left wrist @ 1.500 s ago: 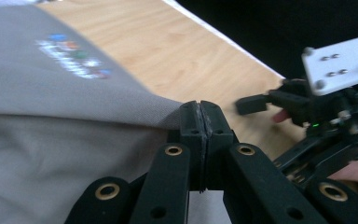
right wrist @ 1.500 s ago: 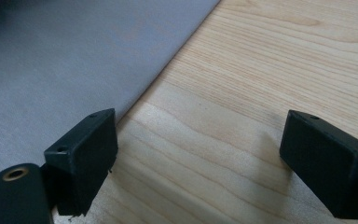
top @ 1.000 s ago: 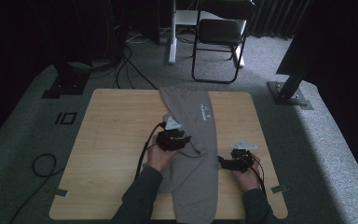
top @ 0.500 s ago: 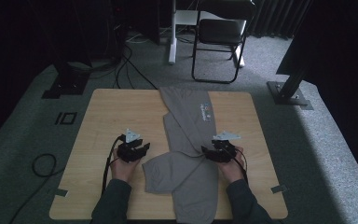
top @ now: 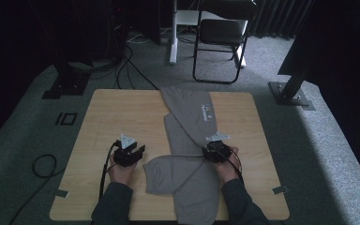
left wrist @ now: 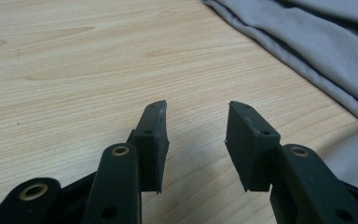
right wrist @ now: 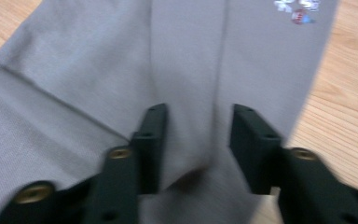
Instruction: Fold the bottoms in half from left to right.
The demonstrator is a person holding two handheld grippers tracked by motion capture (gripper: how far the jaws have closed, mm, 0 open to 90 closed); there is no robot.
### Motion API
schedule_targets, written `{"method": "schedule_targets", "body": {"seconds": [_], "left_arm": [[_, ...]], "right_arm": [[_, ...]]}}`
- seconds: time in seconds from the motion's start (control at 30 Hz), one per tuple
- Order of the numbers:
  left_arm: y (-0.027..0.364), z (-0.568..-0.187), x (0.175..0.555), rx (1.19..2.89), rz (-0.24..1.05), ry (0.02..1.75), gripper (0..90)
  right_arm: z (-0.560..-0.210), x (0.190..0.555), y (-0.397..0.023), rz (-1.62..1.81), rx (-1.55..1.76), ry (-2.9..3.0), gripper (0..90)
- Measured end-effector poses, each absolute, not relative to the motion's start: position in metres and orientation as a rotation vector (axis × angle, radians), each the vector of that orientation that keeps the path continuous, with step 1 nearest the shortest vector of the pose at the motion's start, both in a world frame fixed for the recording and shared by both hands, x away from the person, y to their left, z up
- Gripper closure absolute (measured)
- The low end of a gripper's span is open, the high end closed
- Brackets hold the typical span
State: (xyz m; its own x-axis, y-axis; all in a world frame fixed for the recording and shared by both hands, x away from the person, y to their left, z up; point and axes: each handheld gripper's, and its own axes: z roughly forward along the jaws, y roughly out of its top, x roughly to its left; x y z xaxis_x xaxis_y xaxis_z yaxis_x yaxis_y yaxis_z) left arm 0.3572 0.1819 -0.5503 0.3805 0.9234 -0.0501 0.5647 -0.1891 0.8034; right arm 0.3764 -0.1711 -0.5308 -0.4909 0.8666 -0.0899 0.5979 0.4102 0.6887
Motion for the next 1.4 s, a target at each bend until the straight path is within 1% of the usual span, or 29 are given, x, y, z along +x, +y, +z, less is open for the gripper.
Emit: {"method": "schedule_targets", "body": {"seconds": [0.03, 0.1, 0.17, 0.27, 0.4, 0.53, 0.57, 0.6, 0.63, 0.73, 0.77, 0.93, 1.03, 1.1, 1.13, 1.17, 1.2, 1.4], "left_arm": [[0.182, -0.551, 0.357, 1.87, 0.595, 1.293, 59.0], [0.182, -0.552, 0.356, 1.865, 0.596, 1.295, 59.1], [0.181, -0.553, 0.356, 1.868, 0.603, 1.296, 59.1], [0.18, -0.553, 0.356, 1.88, 0.608, 1.288, 59.1], [0.18, -0.553, 0.356, 1.883, 0.612, 1.285, 59.1], [0.18, -0.553, 0.356, 1.88, 0.614, 1.287, 59.1], [0.18, -0.553, 0.356, 1.884, 0.619, 1.284, 59.1], [0.179, -0.553, 0.356, 1.885, 0.62, 1.284, 59.1], [0.179, -0.553, 0.356, 1.889, 0.619, 1.283, 59.1], [0.178, -0.554, 0.357, 1.899, 0.617, 1.285, 58.9], [0.178, -0.554, 0.356, 1.901, 0.619, 1.285, 58.9], [0.177, -0.554, 0.356, 1.904, 0.626, 1.286, 58.6], [0.177, -0.554, 0.357, 1.909, 0.625, 1.288, 57.9], [0.177, -0.554, 0.357, 1.914, 0.619, 1.292, 57.5], [0.177, -0.554, 0.357, 1.914, 0.619, 1.292, 57.4], [0.177, -0.554, 0.357, 1.91, 0.618, 1.295, 57.2], [0.178, -0.554, 0.357, 1.908, 0.619, 1.296, 57.2], [0.177, -0.554, 0.357, 1.911, 0.617, 1.292, 57.1]], "right_arm": [[-0.53, 0.376, -0.176, 0.85, 1.259, 2.234, 72.8], [-0.529, 0.376, -0.186, 0.908, 1.297, 2.233, 82.3], [-0.528, 0.376, -0.196, 0.978, 1.355, 2.209, 86.3], [-0.525, 0.377, -0.21, 1.06, 1.423, 2.172, 88.6], [-0.521, 0.377, -0.224, 1.091, 1.447, 2.131, 88.8], [-0.528, 0.381, -0.232, 1.086, 1.494, 2.132, 88.5], [-0.533, 0.383, -0.235, 1.086, 1.518, 2.141, 87.9], [-0.542, 0.386, -0.241, 1.072, 1.566, 2.136, 81.5], [-0.545, 0.385, -0.243, 1.053, 1.583, 2.124, 77.6], [-0.55, 0.38, -0.252, 1.061, 1.608, 2.105, 67.3], [-0.549, 0.379, -0.254, 1.055, 1.607, 2.1, 65.5], [-0.526, 0.365, -0.253, 1.154, 1.531, 2.023, 62.4], [-0.51, 0.36, -0.241, 1.228, 1.452, 2.028, 62.3], [-0.506, 0.358, -0.225, 1.268, 1.382, 2.106, 61.4], [-0.506, 0.358, -0.225, 1.268, 1.382, 2.106, 61.4], [-0.507, 0.359, -0.206, 1.276, 1.319, 2.182, 60.4], [-0.51, 0.359, -0.196, 1.265, 1.295, 2.213, 59.7], [-0.525, 0.368, -0.145, 1.169, 1.186, 2.336, 58.1]]}}
